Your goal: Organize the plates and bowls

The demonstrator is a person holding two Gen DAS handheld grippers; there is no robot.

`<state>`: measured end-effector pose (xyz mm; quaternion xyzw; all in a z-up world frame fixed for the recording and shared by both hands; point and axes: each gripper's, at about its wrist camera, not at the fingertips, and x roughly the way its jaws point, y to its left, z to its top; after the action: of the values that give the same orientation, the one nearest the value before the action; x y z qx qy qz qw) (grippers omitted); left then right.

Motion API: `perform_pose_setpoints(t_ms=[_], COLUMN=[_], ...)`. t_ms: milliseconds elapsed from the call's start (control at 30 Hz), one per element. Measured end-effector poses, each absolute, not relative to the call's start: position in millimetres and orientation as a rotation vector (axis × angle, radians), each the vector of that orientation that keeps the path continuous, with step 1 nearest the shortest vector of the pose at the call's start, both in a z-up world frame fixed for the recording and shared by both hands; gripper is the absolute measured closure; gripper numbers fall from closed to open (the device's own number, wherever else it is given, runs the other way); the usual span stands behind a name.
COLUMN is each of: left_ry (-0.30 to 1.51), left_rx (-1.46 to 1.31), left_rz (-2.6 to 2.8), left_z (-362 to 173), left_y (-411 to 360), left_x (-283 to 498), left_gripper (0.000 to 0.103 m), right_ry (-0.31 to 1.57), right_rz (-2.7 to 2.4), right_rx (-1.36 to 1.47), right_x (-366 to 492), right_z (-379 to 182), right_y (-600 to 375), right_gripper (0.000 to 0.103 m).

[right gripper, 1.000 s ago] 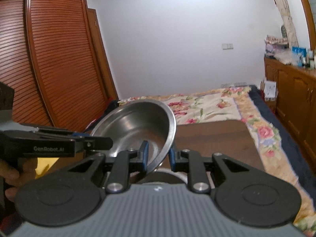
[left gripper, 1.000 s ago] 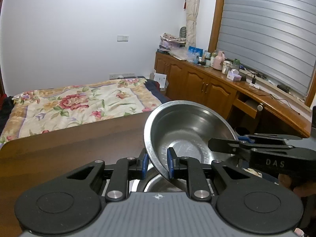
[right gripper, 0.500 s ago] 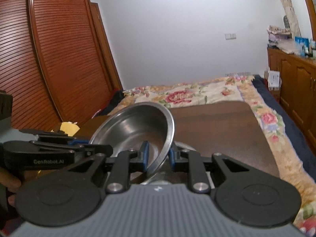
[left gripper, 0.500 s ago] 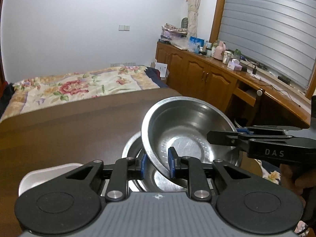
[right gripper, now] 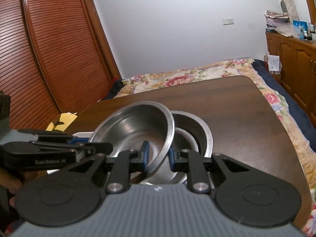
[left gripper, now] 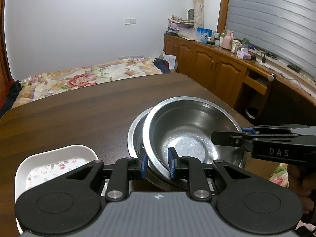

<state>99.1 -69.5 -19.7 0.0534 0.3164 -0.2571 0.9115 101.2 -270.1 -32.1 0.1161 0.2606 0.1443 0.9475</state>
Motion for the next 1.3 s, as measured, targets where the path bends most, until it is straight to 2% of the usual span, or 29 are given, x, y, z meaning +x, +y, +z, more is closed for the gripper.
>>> perform_pose_setpoints(t_ms=[600, 800, 900, 1133, 1233, 1267, 1300], left_ry=[0.633, 0.620, 0.613, 0.551, 0.505, 0.485, 0.467], left_rx=[0.152, 0.142, 0.128, 0.098, 0.094, 0.089, 0.084], left_rz=[-0.486, -0.479, -0.480, -0.465, -0.448, -0.443, -0.438], left_z=[-32.3, -33.0, -30.3, -19.6, -17.9, -17.9, -18.2], left_y=[-82.4, -78.4, -74.8, -66.8, -64.7, -63.6, -62.3], left_x=[100.7, 99.8, 98.9, 91.5, 85.4, 83.1, 81.4], left_gripper=[0.077, 0.077, 0.077, 0.075, 0.052, 0.040, 0.033], right_ry=[0.524, 0.513, 0.493, 0.447, 0.413, 0.399, 0.385], right_rz=[0.259, 0.239, 0.220, 0.200, 0.179, 0.170, 0.160], right_rx=[0.229, 0.161, 0.118, 0.124, 0.115, 0.108, 0.101], right_x=[103.4, 103.9, 101.5, 96.8, 92.8, 90.7, 89.2], right_z=[-45.3, -43.0, -41.6, -36.6, -32.8, -32.1, -31.8], right_y=[-266.8, -262.9, -260.6, -264.8, -266.3, -267.0, -267.3], right_gripper=[0.081, 0.078, 0.066, 0.066, 0.062, 0.057, 0.050])
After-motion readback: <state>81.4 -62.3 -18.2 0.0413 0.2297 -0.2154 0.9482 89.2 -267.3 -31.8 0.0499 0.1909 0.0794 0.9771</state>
